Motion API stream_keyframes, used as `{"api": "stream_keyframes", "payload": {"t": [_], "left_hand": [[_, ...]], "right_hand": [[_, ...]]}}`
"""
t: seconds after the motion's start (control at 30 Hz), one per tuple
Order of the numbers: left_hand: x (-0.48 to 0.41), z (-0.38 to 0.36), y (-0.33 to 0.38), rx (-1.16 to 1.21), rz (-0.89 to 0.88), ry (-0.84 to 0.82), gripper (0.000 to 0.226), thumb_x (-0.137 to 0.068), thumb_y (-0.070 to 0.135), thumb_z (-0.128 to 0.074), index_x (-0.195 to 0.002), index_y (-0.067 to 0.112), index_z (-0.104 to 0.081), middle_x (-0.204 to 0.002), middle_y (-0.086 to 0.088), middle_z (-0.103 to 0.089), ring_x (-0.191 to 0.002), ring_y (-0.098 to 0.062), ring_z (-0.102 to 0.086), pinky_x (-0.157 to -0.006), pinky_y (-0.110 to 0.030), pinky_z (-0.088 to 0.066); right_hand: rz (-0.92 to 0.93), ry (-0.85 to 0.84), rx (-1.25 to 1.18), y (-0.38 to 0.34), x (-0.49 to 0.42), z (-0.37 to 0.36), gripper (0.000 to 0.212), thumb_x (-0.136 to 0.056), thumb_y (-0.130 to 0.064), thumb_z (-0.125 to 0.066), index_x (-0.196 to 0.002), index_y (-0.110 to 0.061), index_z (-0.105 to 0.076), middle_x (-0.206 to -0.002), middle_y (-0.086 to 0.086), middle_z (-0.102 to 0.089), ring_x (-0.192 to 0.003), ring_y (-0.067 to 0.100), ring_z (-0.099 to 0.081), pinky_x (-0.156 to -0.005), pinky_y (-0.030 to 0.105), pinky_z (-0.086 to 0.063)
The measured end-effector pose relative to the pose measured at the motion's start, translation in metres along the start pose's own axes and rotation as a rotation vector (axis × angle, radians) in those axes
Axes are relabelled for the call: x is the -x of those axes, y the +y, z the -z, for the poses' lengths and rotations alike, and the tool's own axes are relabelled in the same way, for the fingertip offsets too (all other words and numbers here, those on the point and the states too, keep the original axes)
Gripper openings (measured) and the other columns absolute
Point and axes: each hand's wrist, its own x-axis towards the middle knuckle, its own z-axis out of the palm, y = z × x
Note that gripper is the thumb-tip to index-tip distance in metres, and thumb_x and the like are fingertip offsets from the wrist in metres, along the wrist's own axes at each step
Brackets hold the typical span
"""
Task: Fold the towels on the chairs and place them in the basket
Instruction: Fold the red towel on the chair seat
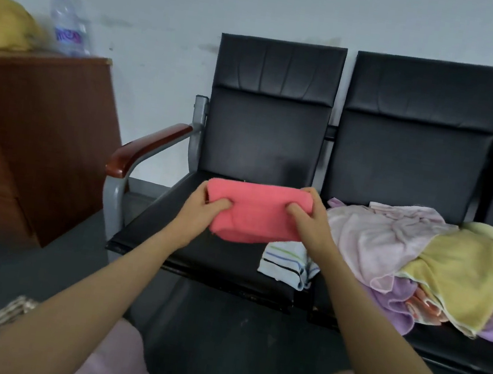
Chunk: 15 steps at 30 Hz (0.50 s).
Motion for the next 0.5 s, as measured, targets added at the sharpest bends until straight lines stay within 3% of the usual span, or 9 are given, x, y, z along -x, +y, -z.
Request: {"api": "stream_keyframes", "payload": {"t": [0.1, 0.23, 0.4, 0.5], "left_hand": [[0.005, -0.001, 0.017, 0.011, -0.014, 0.045, 0.03, -0.095, 0.021, -0.055, -0.117, 0.022, -0.036, -0.114, 0.005, -0.053, -0.109, -0.015, -0.053, -0.091, -0.03, -0.046], [0.006, 0.021, 0.018, -0.138, -0.053, 0.016, 0.042, -0.096, 0.029, -0.052, -0.115, 0.02, -0.016, -0.122, -0.013, -0.046, -0.11, -0.025, -0.053, -0.097, -0.041, -0.047], [0.014, 0.061, 0.002, -0.287, -0.13, 0.071, 0.031, -0.098, 0.017, -0.049, -0.109, 0.014, -0.02, -0.108, -0.002, -0.035, -0.098, -0.016, -0.044, -0.084, -0.025, -0.038], [0.021, 0.103, -0.022, -0.069, 0.051, 0.091, 0.051, -0.09, 0.025, -0.063, -0.117, 0.018, -0.021, -0.115, 0.001, -0.042, -0.101, -0.01, -0.049, -0.089, -0.028, -0.044]], "right_hand": [[0.013, 0.098, 0.068, -0.022, 0.003, -0.006, 0.022, -0.089, -0.014, -0.052, -0.109, -0.006, -0.045, -0.084, -0.006, -0.053, -0.083, 0.015, -0.051, -0.075, 0.027, -0.039], [0.071, 0.081, 0.183, -0.035, 0.011, -0.015, 0.039, -0.096, -0.013, -0.047, -0.131, -0.014, -0.031, -0.103, 0.002, -0.051, -0.089, 0.019, -0.052, -0.074, 0.02, -0.032], [0.135, -0.14, 0.215, -0.032, 0.007, -0.057, 0.043, -0.099, -0.015, -0.044, -0.139, -0.015, -0.027, -0.128, -0.004, -0.038, -0.112, 0.014, -0.046, -0.092, 0.013, -0.03], [0.026, -0.331, 0.152, -0.03, -0.004, -0.096, 0.051, -0.098, -0.023, -0.049, -0.141, -0.022, -0.022, -0.126, -0.005, -0.038, -0.11, 0.014, -0.047, -0.091, 0.022, -0.04]]}}
